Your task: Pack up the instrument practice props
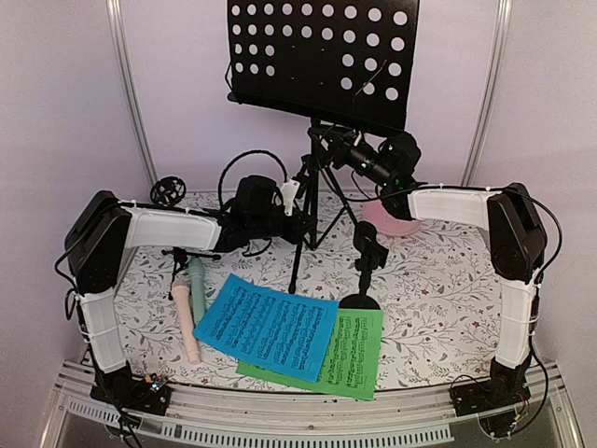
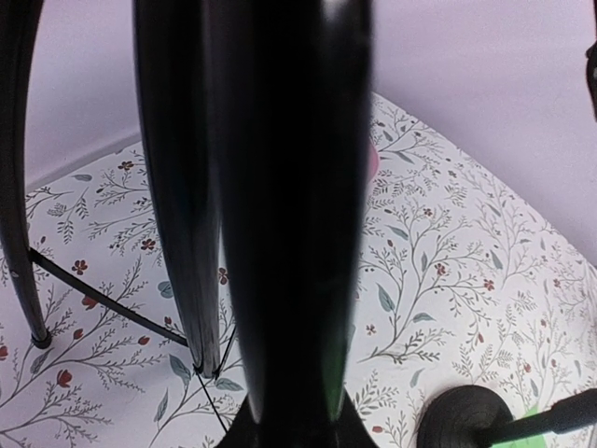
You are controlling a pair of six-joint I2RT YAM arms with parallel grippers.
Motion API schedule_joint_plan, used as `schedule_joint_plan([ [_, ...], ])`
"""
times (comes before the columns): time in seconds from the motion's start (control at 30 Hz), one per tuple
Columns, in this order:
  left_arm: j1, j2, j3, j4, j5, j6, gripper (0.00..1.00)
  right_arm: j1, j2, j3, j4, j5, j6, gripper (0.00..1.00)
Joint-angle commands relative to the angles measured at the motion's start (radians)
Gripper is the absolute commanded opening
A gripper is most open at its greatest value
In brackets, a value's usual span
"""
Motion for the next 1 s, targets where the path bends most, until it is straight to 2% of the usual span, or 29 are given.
schedule_joint_plan([
  [0.0,0.001,-0.051,0.022,0.024,0.058,0.037,0.0,-0.003,-0.024,0.029,0.047,0.001,0.037,0.43],
  [0.3,0.007,-0.047,0.016,0.026,0.066,0.032,0.0,-0.003,-0.009,0.078,0.017,-0.041,0.059,0.34],
  [0.5,0.008,-0.051,0.012,0.025,0.066,0.036,0.0,-0.003,0.012,0.113,-0.059,-0.046,0.054,0.45],
  [0.6,0.008,-0.055,0.009,0.026,0.065,0.039,0.0,-0.003,0.027,0.141,-0.101,-0.047,0.05,0.46],
  [0.97,0.008,-0.067,0.006,0.019,0.06,0.044,0.0,-0.003,0.041,0.172,-0.12,-0.071,0.064,0.2],
])
